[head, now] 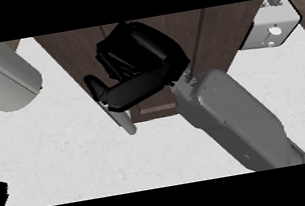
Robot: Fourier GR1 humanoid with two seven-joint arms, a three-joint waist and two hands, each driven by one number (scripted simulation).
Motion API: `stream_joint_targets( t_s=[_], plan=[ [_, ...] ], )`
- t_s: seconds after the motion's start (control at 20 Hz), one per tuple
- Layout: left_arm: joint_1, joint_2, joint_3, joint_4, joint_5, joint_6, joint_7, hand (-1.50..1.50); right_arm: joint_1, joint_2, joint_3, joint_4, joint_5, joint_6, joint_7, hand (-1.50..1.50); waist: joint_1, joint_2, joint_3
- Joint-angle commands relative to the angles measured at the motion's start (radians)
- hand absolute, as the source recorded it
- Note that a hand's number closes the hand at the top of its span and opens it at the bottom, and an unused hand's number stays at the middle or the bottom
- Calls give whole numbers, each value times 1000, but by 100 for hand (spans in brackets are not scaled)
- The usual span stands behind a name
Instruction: Pick up the wine, place it into the cabinet and close the cabinet
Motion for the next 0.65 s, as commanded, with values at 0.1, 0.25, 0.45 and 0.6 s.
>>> stream_joint_targets(
  t_s=[0.1, 0.25, 0.45, 0.6],
  plan=[
    [19, -22, -19, -29, -17, -2, 4, 150, -24, -93, -105, 213, 25, 54, -44, 150, 12, 35, 3],
    [-35, -15, -4, 21, -23, -1, 4, 150, -45, -101, -120, 254, 17, 94, -59, 150, 3, 40, 2],
    [-23, -7, -2, -20, -6, -7, 27, 150, -58, -110, -130, 294, 24, 117, -82, 150, 10, 39, 2],
    [-20, -18, 8, 28, -24, -14, -2, 150, -40, -111, -121, 301, 23, 139, -89, 150, 2, 37, 2]
  ],
)
